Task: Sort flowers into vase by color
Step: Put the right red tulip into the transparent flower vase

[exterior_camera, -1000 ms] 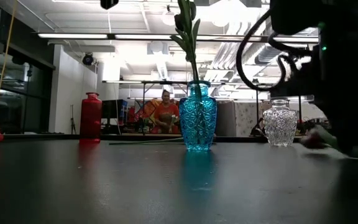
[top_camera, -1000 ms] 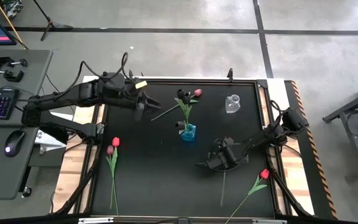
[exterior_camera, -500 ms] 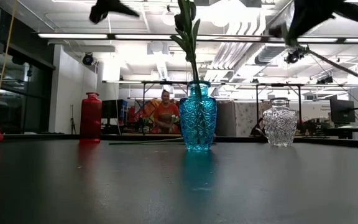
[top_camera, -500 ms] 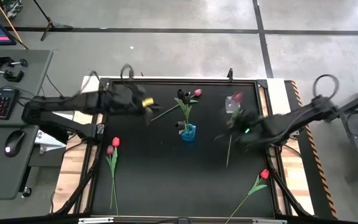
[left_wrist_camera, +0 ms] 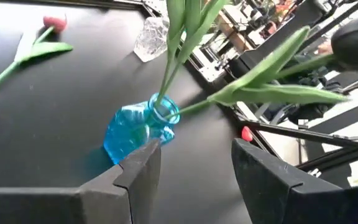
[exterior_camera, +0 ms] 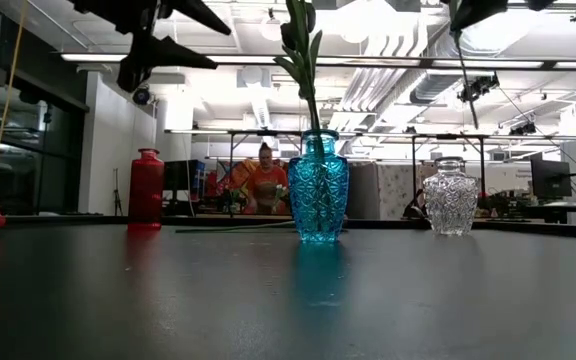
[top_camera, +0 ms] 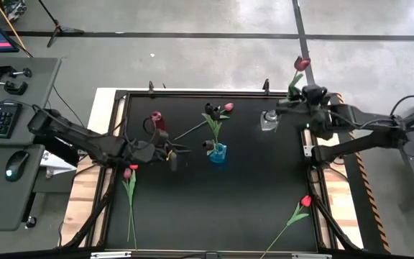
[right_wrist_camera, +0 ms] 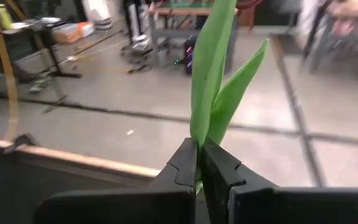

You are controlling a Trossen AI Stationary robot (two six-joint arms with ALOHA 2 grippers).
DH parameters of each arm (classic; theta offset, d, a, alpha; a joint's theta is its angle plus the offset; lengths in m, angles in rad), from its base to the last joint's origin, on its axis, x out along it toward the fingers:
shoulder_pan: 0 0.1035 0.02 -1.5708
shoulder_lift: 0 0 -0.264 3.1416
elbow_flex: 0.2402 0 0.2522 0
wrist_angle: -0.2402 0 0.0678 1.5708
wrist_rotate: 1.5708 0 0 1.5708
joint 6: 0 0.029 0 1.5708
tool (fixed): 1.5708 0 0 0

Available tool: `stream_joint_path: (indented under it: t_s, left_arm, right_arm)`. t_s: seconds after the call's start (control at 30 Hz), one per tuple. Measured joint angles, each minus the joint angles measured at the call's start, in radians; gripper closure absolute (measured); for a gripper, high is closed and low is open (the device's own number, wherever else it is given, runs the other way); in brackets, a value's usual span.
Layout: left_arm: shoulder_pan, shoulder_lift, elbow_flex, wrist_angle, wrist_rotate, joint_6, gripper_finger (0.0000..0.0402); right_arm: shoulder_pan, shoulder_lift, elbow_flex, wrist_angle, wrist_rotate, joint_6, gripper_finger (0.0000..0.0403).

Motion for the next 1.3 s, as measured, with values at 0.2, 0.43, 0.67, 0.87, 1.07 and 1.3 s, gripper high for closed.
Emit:
stream_joint_path:
  t_s: [0.2,0.43,0.67,0.87,1.07,1.3]
  left_arm:
    - [0.003,-0.058,0.001,0.018,-0.005,0.126,0.0216]
    - [0.093,-0.249,0.001,0.034,0.003,0.443,0.0216]
    - [0.226,-0.408,0.001,0.115,0.142,0.543,0.0216]
    - [0.302,-0.486,0.010,0.146,0.234,0.551,0.0216]
    - [0.333,-0.509,0.041,0.140,0.300,0.616,0.0216]
    - [0.346,-0.508,0.051,0.139,0.333,0.687,0.0216]
  right_arm:
    - [-0.142,0.046,0.000,0.183,0.018,-0.221,0.0403]
    - [-0.248,0.154,-0.001,0.199,0.019,-0.229,0.0403]
    - [-0.278,0.228,-0.002,0.406,-0.051,-0.341,0.0403]
    - [-0.298,0.235,-0.002,0.479,-0.048,-0.421,0.0403]
    - [-0.296,0.244,-0.002,0.418,-0.027,-0.378,0.0403]
    - [-0.290,0.302,-0.002,0.288,0.003,-0.304,0.0403]
